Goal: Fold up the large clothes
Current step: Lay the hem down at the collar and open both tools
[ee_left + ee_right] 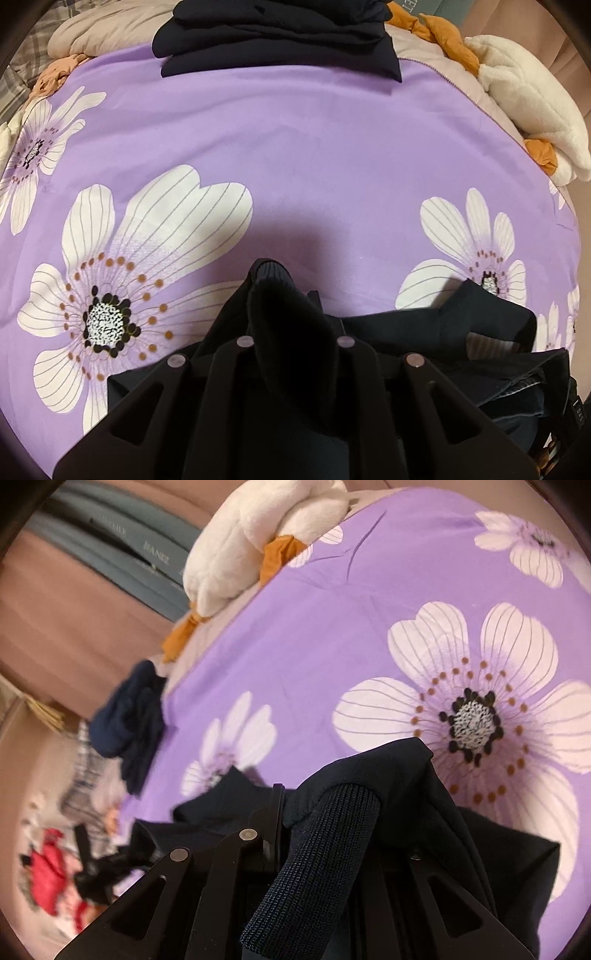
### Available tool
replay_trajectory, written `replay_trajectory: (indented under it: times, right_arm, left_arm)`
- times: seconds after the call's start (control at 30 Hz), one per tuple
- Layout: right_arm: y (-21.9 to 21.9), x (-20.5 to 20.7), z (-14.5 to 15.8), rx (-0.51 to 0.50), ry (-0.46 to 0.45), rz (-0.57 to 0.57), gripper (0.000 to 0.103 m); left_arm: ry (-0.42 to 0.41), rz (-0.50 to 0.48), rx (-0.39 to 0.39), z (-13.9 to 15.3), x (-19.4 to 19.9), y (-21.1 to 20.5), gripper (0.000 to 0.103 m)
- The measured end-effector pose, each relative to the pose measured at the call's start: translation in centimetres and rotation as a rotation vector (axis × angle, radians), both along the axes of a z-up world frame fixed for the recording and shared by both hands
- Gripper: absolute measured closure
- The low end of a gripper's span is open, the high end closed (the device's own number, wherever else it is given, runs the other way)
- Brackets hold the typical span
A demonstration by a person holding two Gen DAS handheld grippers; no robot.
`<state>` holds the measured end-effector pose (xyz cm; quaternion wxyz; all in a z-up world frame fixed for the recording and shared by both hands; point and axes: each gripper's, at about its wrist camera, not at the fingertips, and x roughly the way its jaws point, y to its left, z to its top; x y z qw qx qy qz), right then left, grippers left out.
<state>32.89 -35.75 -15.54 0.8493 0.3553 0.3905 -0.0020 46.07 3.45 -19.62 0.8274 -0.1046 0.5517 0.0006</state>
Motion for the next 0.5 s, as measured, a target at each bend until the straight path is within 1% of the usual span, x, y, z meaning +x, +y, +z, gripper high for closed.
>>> replay_trajectory:
  times: [0.1, 0.2, 0.27, 0.5]
  right_arm:
    - [0.3, 0.3, -0.4, -0.058, 0.005, 0.002, 0.09]
    - [0.5, 0.6, -0.7, -0.091, 0.003, -0.005, 0.09]
    - [0.7, 0.7, -0.9, -0.118, 0.011, -0.006, 0.09]
    - [0.8, 0.8, -1.0, -0.118, 0.014, -0.015, 0.09]
  left_arm:
    - [-0.002, -0.008, 0.022, -0.4, 0.2, -0.4, 0.089]
    - [-0.009, -0.023, 0.057, -0.6, 0.4, -1.0, 0.089]
    - [-0.013, -0.026, 0.064, -0.7, 0.5, -1.1, 0.089]
    - [-0.022, -0.028, 0.057, -1.1, 1.0, -1.2, 0.088]
